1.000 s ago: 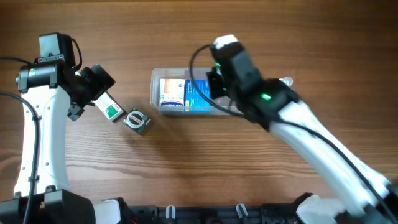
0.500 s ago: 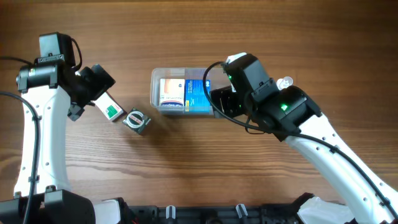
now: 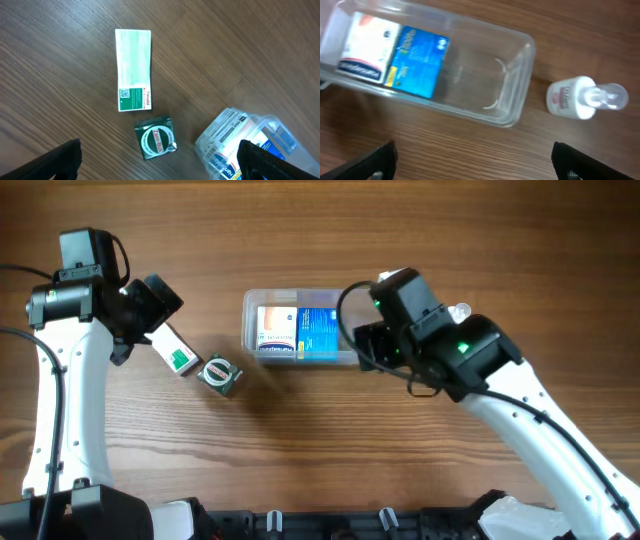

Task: Pack container
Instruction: 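Raise the right gripper and pull it back right of the container, then lower the left gripper onto the green-white Panadol box and grasp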

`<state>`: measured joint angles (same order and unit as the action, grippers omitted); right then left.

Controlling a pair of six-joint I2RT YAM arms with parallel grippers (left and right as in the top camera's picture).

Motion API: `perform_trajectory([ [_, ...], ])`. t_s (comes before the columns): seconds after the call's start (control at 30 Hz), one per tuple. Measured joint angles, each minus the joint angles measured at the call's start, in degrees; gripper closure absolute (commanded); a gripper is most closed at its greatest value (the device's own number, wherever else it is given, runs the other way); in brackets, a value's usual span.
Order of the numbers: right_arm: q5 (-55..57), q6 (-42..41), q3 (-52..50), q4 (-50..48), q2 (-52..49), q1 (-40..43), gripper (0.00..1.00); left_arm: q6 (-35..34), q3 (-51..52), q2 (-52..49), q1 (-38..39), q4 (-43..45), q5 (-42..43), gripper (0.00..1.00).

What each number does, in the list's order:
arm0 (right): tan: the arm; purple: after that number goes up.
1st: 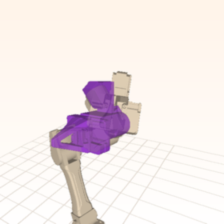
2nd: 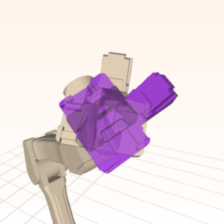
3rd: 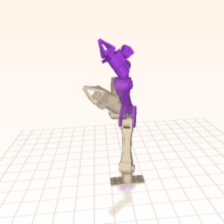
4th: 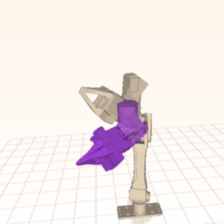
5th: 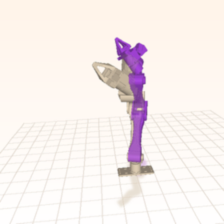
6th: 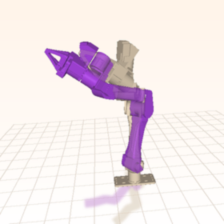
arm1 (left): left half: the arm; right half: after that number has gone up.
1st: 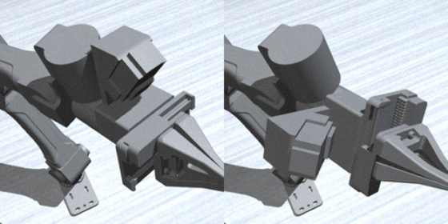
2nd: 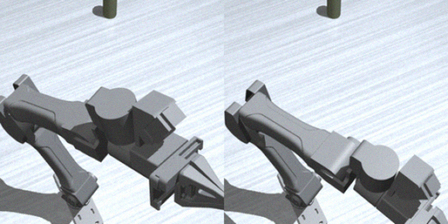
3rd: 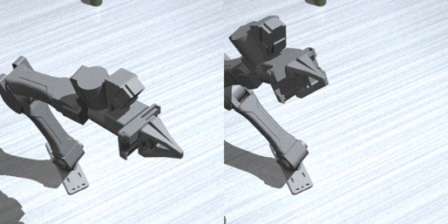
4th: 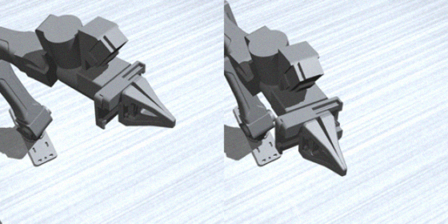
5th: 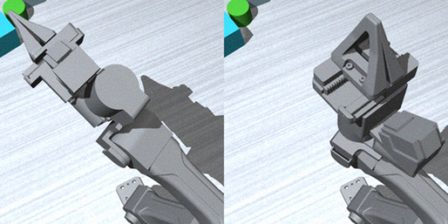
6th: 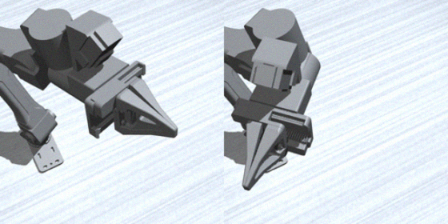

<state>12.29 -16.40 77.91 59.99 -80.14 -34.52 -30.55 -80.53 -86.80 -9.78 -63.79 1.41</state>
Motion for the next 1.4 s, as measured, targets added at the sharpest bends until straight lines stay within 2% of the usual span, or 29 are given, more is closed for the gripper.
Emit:
perform_trajectory([
  [0.37, 0.1, 0.0, 0.0, 3.0, 2.8, 11.4, 0.00, 0.0, 0.5, 0.0, 0.4, -6.0, 0.0, 0.03],
  [0.73, -0.2, 0.0, -0.2, 3.1, 2.8, 12.5, 0.00, -3.6, 14.6, -0.4, 0.7, 7.6, -0.1, 0.03],
  [0.87, -0.2, 0.0, -0.2, 3.0, 2.8, 12.5, 0.00, -6.4, 18.3, -0.4, 0.7, 13.0, -0.3, 0.07],
  [1.07, -0.3, 0.0, -0.2, 3.0, 2.8, 12.5, 0.00, -7.7, 20.8, -1.5, 0.7, 16.6, -1.2, 0.03],
  [1.4, -0.3, 0.0, -0.2, 4.3, 2.8, 12.5, 0.00, -9.5, 21.1, -10.9, 0.7, 21.4, -3.0, 0.01],
])
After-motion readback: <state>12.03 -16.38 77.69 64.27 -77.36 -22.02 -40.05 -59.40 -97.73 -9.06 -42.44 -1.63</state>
